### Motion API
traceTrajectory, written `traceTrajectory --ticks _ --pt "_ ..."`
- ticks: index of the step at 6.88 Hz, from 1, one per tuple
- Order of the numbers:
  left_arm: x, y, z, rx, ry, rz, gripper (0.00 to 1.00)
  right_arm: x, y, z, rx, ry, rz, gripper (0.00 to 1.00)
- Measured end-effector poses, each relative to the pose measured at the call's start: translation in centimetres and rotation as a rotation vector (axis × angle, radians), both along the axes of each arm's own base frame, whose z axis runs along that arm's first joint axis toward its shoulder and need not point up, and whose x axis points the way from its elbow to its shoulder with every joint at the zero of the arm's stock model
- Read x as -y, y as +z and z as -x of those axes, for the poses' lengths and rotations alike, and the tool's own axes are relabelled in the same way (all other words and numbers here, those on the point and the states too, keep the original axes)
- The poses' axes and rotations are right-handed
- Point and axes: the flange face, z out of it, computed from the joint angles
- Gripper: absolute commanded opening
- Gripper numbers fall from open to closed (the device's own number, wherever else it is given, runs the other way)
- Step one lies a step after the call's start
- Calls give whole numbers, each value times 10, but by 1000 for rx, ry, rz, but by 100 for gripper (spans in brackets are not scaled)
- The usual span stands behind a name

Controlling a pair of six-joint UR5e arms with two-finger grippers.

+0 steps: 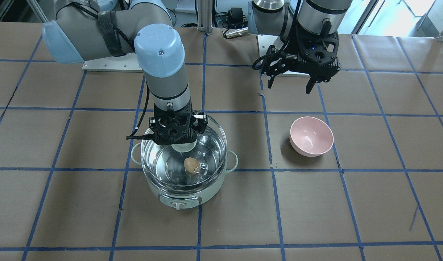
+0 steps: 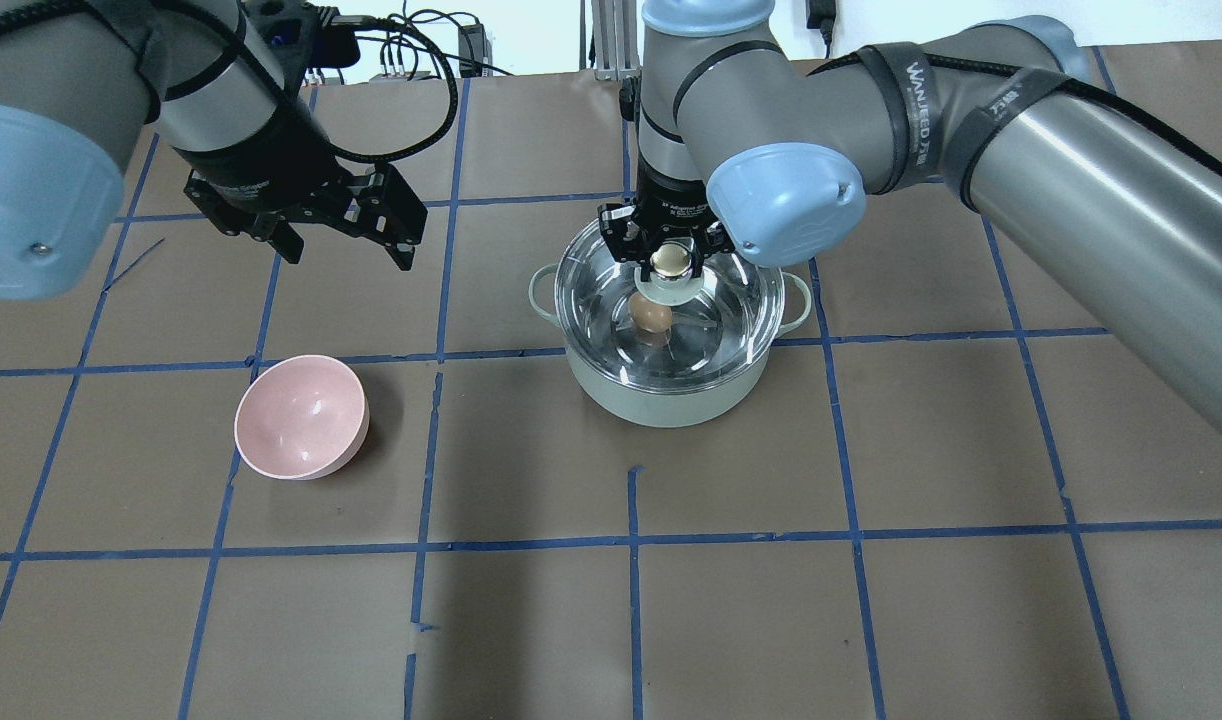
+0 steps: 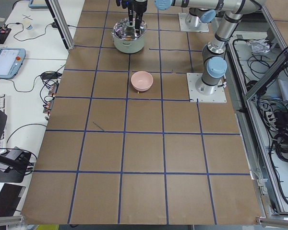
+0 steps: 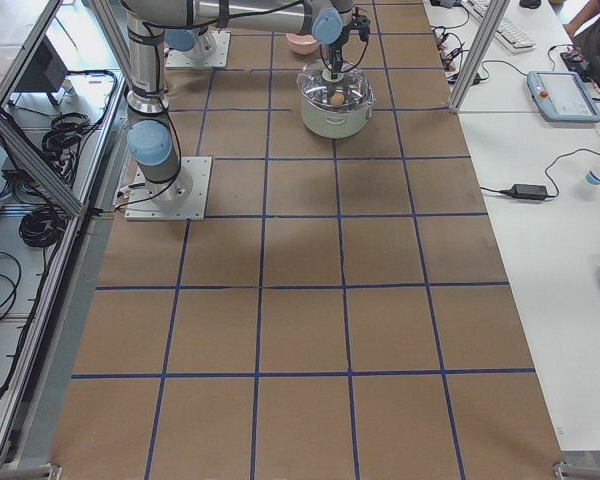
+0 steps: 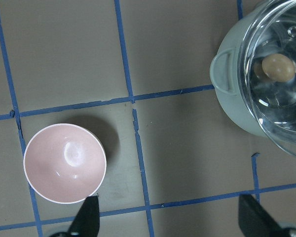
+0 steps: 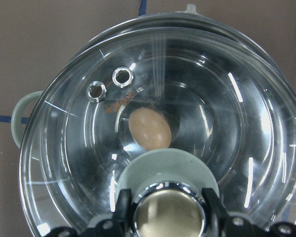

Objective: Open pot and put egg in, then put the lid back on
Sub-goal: 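Lower the lid onto the pot and hold it with the right gripper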

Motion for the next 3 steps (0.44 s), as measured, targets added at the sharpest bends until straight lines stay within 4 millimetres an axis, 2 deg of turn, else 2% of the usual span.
traceTrajectory --ticks 3 --pt "-1 0 0 0 -2 -1 100 4 -3 1 1 13 2 35"
